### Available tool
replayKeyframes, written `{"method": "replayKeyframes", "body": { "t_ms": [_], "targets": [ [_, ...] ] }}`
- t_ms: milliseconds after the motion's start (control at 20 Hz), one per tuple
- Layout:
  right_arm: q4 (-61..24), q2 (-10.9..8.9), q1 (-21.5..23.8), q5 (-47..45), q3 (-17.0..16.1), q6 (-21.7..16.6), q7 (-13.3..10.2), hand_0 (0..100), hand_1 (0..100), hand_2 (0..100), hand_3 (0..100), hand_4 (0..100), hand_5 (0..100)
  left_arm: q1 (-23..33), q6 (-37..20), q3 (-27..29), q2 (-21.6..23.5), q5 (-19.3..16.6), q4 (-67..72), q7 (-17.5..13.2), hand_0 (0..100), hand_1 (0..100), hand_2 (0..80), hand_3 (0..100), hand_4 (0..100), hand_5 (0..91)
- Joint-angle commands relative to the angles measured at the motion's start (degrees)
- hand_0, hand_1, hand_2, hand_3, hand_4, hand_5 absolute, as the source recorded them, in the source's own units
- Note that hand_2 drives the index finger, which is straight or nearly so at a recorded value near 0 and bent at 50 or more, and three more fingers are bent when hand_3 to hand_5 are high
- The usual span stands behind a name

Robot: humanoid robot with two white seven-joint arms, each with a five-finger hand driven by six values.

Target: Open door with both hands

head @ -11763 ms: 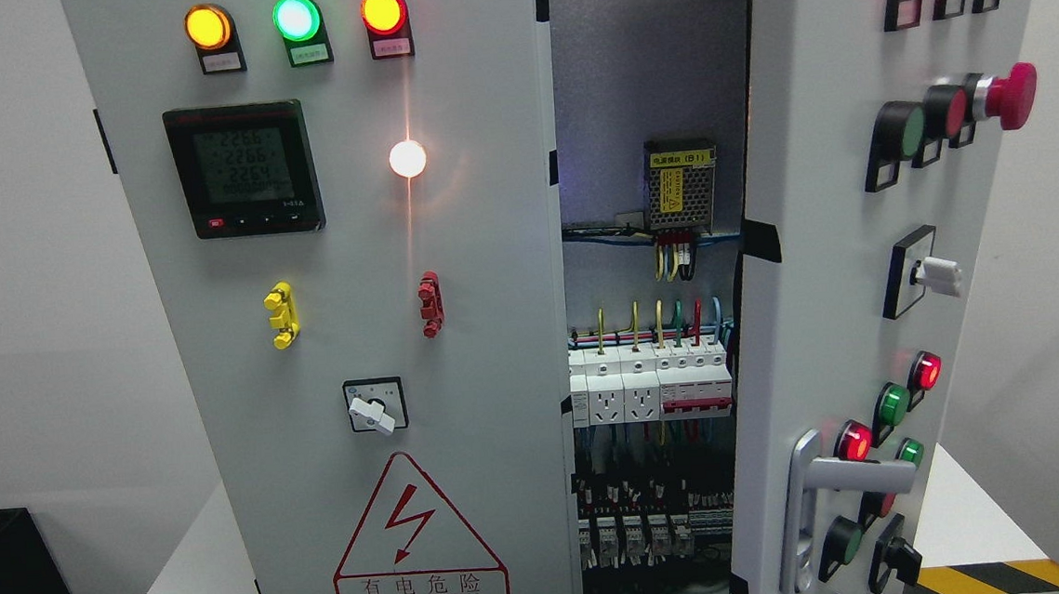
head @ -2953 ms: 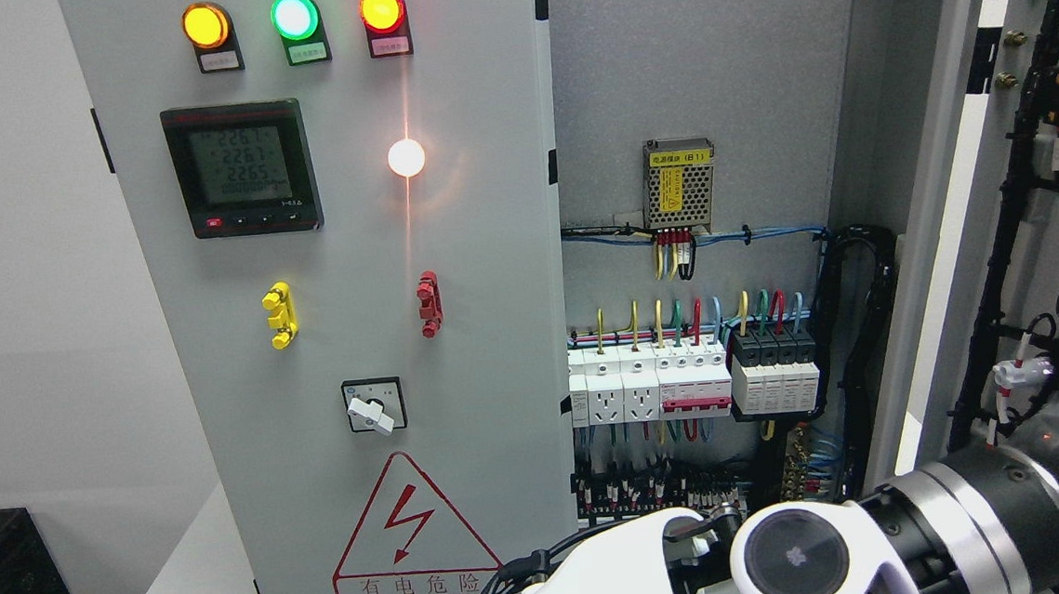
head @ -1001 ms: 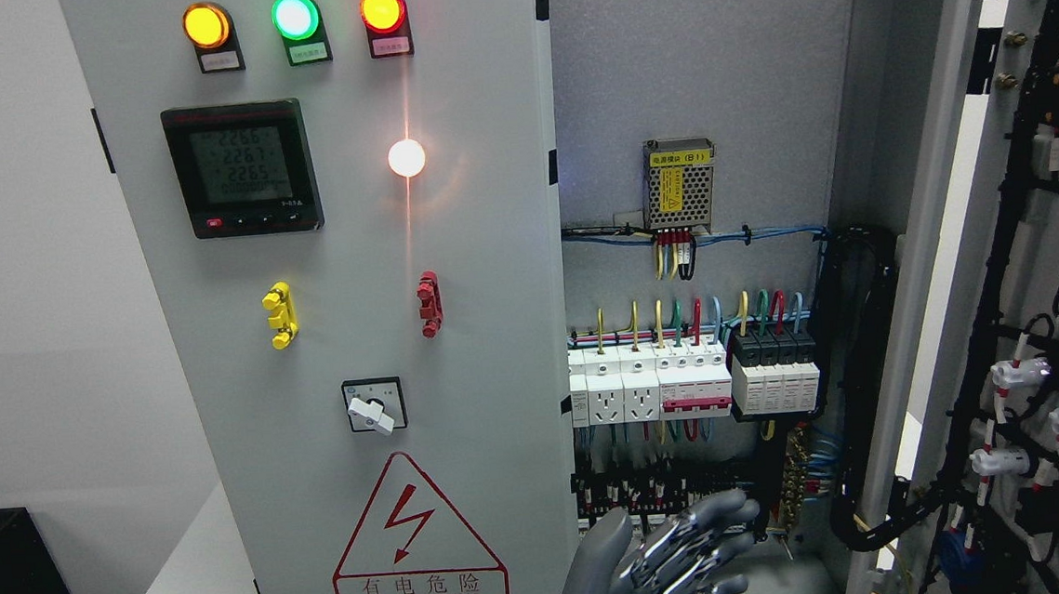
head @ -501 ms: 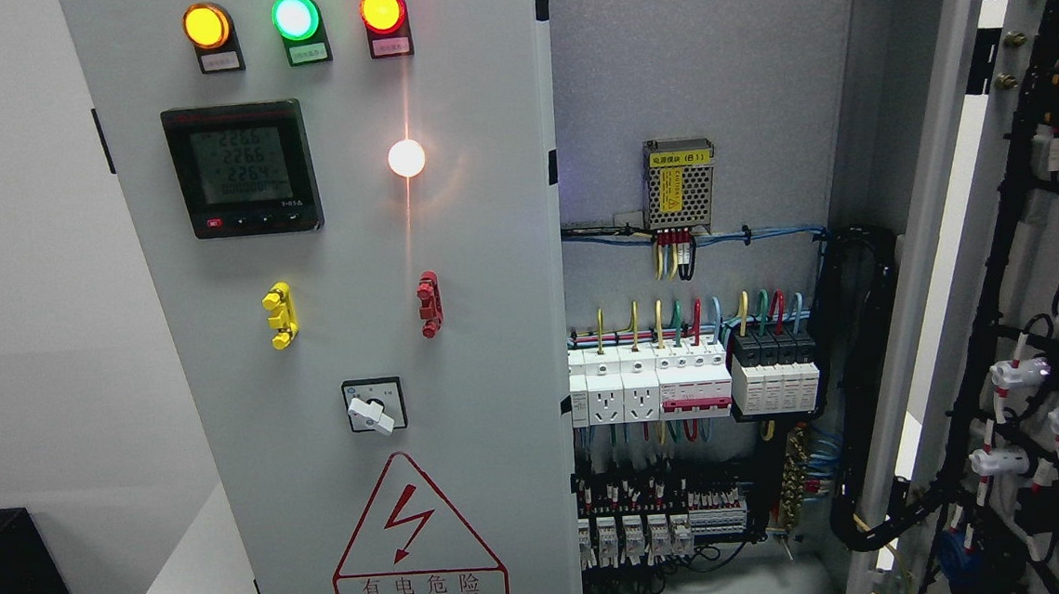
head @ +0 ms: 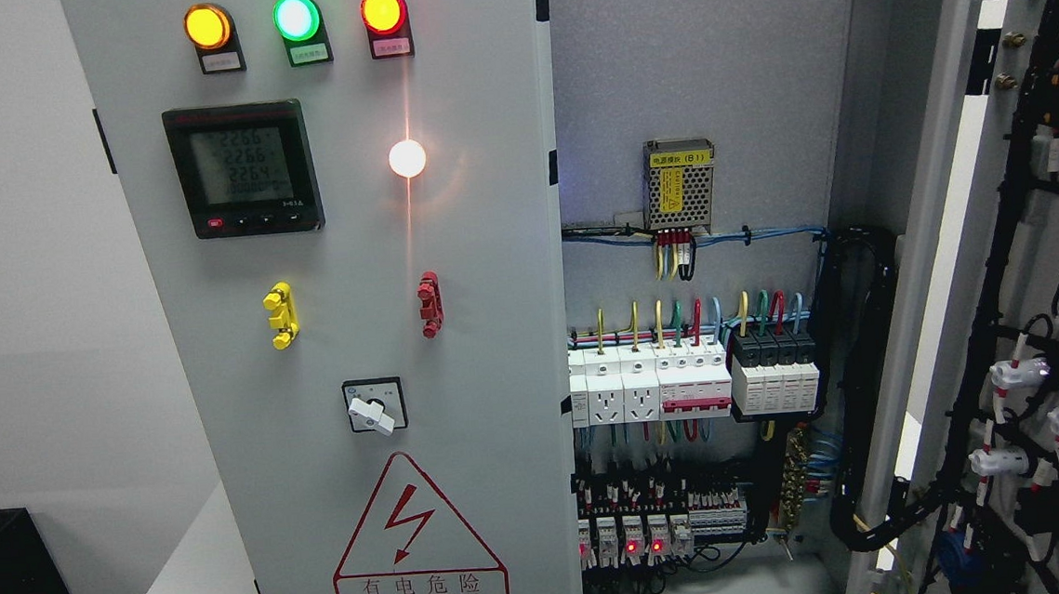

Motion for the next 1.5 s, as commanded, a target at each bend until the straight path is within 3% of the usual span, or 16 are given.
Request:
{"method": "replayKeyframes", "body": {
  "t_ms": [0, 150, 250, 450, 601, 751, 851, 1051, 1151, 1452],
  "targets": [
    [0.0, -0.01, 0.0, 0.0, 0.0, 0.0, 0.0, 19, 0, 0, 0, 0, 0, 3.4, 0.0, 10.9, -10.5, 0.0, 35.7, -0.5, 0, 0, 0.0, 0, 0, 0.0],
    [0.0, -0.01, 0.0, 0.0, 0.0, 0.0, 0.0, 19, 0, 0, 0, 0, 0, 3.0, 0.2, 12.0, -15.3, -0.2, 46.7, -0.6, 0, 0, 0.0, 0, 0, 0.0],
    [0.0, -0.01, 0.0, 0.0, 0.0, 0.0, 0.0, 19, 0, 0, 0, 0, 0, 2.9, 0.2, 11.9, -17.2, -2.1, 51.8, -0.6, 0, 0, 0.0, 0, 0, 0.0],
    [0.0, -0.01, 0.0, 0.0, 0.0, 0.0, 0.0, 19, 0, 0, 0, 0, 0, 2.9, 0.0, 12.8, -20.8, -14.5, 61.7, -0.6, 0, 0, 0.0, 0, 0, 0.0],
    [0.0, -0.01, 0.0, 0.0, 0.0, 0.0, 0.0, 19, 0, 0, 0, 0, 0, 2.9, -0.1, 17.1, -23.8, -21.4, 70.7, -0.6, 0, 0, 0.0, 0, 0, 0.0],
    [-0.1, 0.08, 0.1, -0.1, 0.1, 0.0, 0.0, 19, 0, 0, 0, 0, 0, 2.8, -0.2, 23.7, -27.3, -29.9, 76.5, -0.7, 0, 0, 0.0, 0, 0, 0.0],
    [-1.1, 0.08, 0.1, 0.0, 0.1, 0.0, 0.0, 19, 0, 0, 0, 0, 0, 2.8, 0.0, 29.5, -27.7, -37.9, 76.7, -0.7, 0, 0, 0.0, 0, 0, 0.0],
    [-10.3, -0.27, 0.9, -0.1, 0.5, -0.1, 0.0, 19, 0, 0, 0, 0, 0, 2.8, 0.2, 40.8, -28.8, -51.7, 78.1, -0.7, 0, 0, 0.0, 0, 0, 0.0],
    [-19.1, -0.80, 4.0, 0.0, 0.1, -0.1, 0.0, 19, 0, 0, 0, 0, 0, 2.2, 0.2, 43.0, -29.0, -54.2, 80.3, -0.6, 0, 0, 0.0, 0, 0, 0.0],
    [-42.2, -2.29, 11.1, 0.0, 0.6, -0.1, 0.0, 19, 0, 0, 0, 0, 0, -1.0, 0.9, 46.7, -29.5, -54.4, 84.9, -0.5, 0, 0, 0.0, 0, 0, 0.0]
  ]
}}
